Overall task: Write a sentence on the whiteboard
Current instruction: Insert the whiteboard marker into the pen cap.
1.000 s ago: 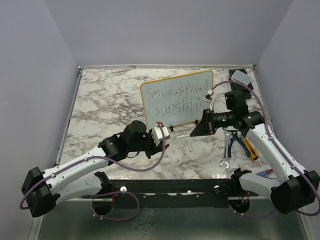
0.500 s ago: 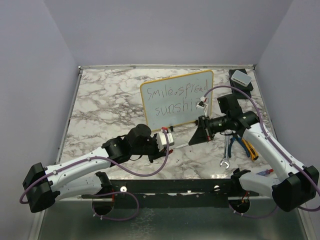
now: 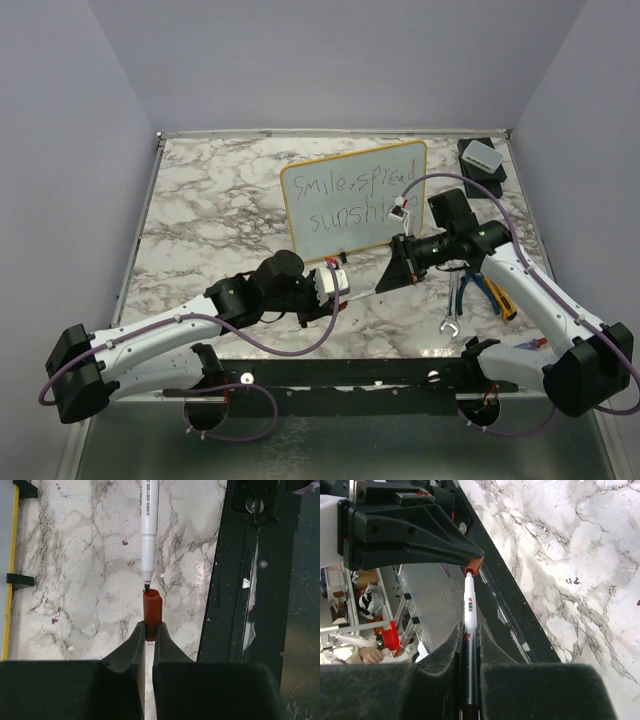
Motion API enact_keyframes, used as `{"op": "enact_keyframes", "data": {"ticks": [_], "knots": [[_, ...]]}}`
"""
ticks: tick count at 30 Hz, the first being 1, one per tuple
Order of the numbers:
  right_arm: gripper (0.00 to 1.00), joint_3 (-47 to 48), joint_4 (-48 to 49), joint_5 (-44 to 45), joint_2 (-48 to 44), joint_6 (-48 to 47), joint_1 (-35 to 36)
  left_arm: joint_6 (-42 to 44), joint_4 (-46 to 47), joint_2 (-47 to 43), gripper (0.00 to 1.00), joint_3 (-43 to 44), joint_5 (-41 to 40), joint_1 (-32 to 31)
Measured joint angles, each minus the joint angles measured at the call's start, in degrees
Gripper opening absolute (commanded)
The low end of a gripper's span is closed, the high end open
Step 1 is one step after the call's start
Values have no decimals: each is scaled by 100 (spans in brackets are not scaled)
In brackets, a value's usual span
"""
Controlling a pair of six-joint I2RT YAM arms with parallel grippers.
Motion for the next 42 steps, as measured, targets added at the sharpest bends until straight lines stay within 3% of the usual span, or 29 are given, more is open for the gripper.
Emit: {"op": "enact_keyframes", "data": {"ticks": [22,42], "knots": [[1,0,-13,118,173,-4,240,0,-7,0,0,0,-22,-50],[1,295,-72,616,1045,-149,892,-9,-299,409,0,39,-205,-199]]}}
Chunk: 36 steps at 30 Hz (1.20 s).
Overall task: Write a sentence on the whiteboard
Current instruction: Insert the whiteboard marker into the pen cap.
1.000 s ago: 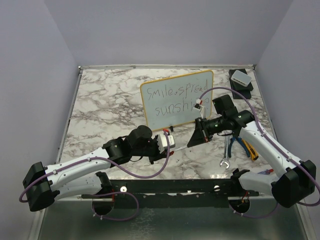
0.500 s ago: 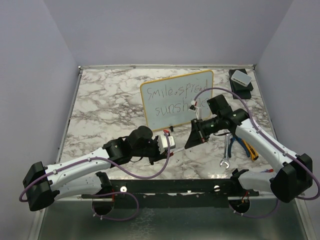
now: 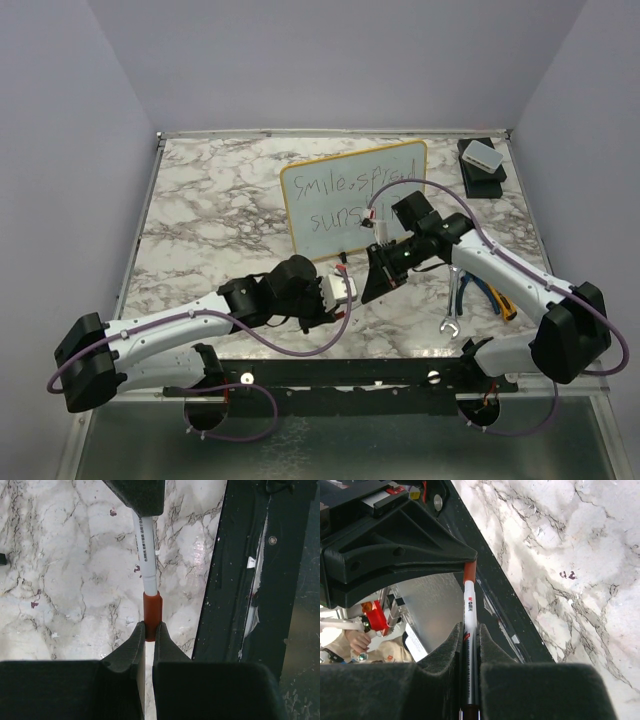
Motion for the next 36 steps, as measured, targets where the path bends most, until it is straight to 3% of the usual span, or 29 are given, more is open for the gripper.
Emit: {"op": "enact_keyframes", "data": {"ticks": [36], "knots": [[1,-529,1399,229,42,682,715,-728,-566,-208,0,-20,-466,-66]]}}
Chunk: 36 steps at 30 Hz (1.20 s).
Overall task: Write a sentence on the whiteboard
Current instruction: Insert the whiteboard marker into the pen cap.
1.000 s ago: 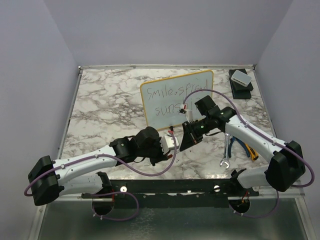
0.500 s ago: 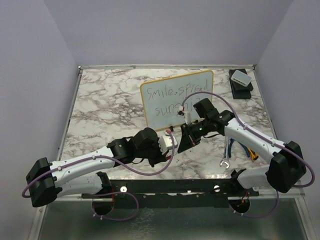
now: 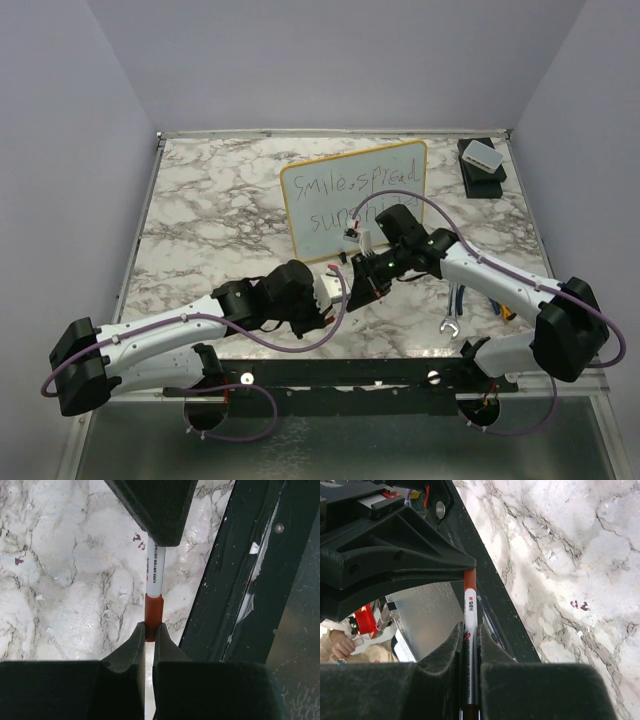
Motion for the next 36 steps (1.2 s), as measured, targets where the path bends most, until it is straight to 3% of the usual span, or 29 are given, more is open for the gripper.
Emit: {"op": "enact_keyframes", "data": {"ticks": [17,36], "knots": [[1,-271,918,85,319,492,472,-120,-566,-70,0,-76,-105,-11],[1,-625,1672,92,374,977,605,-457,-507,-330,0,-380,-164,31]]}}
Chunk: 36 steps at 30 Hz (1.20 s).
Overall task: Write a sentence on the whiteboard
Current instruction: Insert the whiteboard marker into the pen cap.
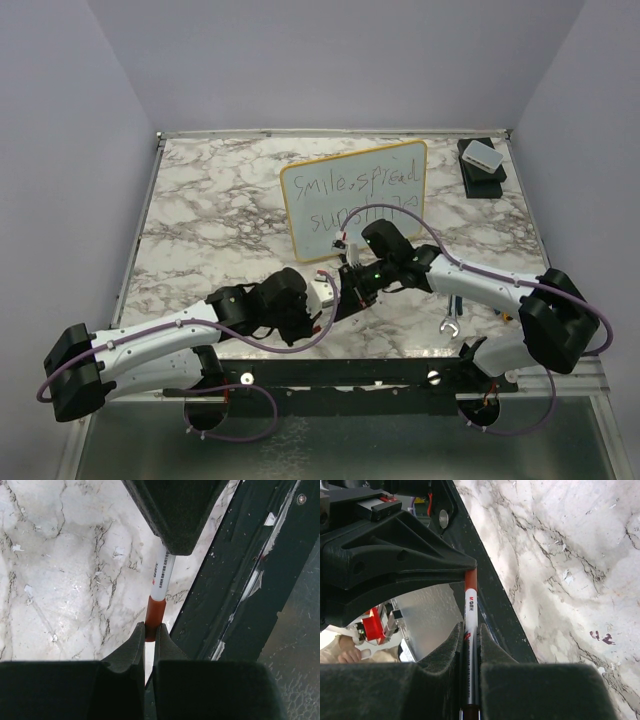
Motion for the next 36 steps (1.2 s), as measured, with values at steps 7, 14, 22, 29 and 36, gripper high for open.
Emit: {"op": "enact_keyframes", "data": {"ticks": [7,14,22,29,36], "knots": [[1,-258,470,-4,9,323,61,-96,17,-28,0,-96,2,13],[1,-282,708,-2,195,662,118,-166,7,-94,0,-195,-2,55],[1,-284,988,15,435,977,282,-273,-122,-173,0,-308,0,81],[1,-428,1410,11,601,1353,376,-323,-186,-212,0,-400,2,81],[1,-428,1615,15,780,1508,490,-343,-229,-219,0,-455,4,103]]}}
